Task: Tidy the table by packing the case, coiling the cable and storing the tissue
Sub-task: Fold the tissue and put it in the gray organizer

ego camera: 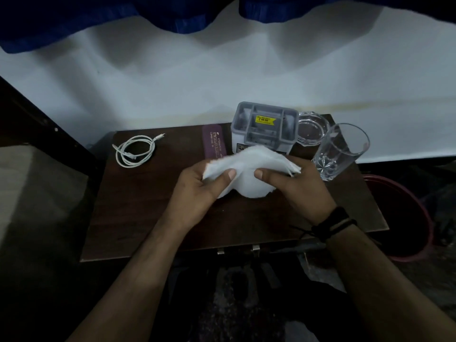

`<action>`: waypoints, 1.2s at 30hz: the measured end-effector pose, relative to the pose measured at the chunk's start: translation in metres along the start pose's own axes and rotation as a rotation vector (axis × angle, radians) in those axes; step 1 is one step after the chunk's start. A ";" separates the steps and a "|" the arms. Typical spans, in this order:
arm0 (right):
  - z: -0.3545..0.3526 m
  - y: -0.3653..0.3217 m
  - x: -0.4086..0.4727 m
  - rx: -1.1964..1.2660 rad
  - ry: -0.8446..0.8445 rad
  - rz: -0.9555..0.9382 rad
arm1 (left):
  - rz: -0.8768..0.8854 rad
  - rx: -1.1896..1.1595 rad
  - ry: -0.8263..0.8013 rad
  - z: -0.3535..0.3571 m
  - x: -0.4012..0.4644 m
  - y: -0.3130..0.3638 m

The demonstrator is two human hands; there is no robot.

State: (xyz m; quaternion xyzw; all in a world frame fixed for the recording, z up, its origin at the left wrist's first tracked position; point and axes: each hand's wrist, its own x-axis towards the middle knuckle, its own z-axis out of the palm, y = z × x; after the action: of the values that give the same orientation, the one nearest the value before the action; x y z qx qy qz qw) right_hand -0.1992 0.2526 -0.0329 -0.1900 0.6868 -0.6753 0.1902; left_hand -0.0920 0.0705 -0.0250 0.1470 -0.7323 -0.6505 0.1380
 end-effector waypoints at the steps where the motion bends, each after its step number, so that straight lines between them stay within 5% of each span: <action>1: 0.001 -0.001 0.000 0.010 -0.013 -0.006 | -0.012 -0.026 0.009 0.000 0.001 -0.002; 7: 0.001 0.011 0.001 -0.173 -0.050 0.076 | -0.108 0.155 -0.048 -0.001 0.000 -0.016; 15: 0.006 -0.009 0.000 0.071 -0.023 0.088 | -0.185 -0.167 -0.011 0.004 0.000 0.008; 23: 0.009 -0.002 0.004 0.005 0.034 0.248 | -0.458 -0.275 -0.034 0.020 -0.001 0.009; 28: 0.016 0.000 0.001 -0.440 0.094 0.140 | -0.623 -0.306 -0.003 0.025 -0.002 0.012; 36: 0.049 -0.010 -0.018 -0.871 -0.082 -0.124 | -0.774 -0.387 0.019 0.032 -0.001 0.021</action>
State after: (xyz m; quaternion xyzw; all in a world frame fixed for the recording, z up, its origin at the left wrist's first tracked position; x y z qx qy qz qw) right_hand -0.1586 0.2198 -0.0234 -0.3197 0.8866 -0.3249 0.0787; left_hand -0.1039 0.1024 -0.0080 0.3880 -0.4866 -0.7782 -0.0844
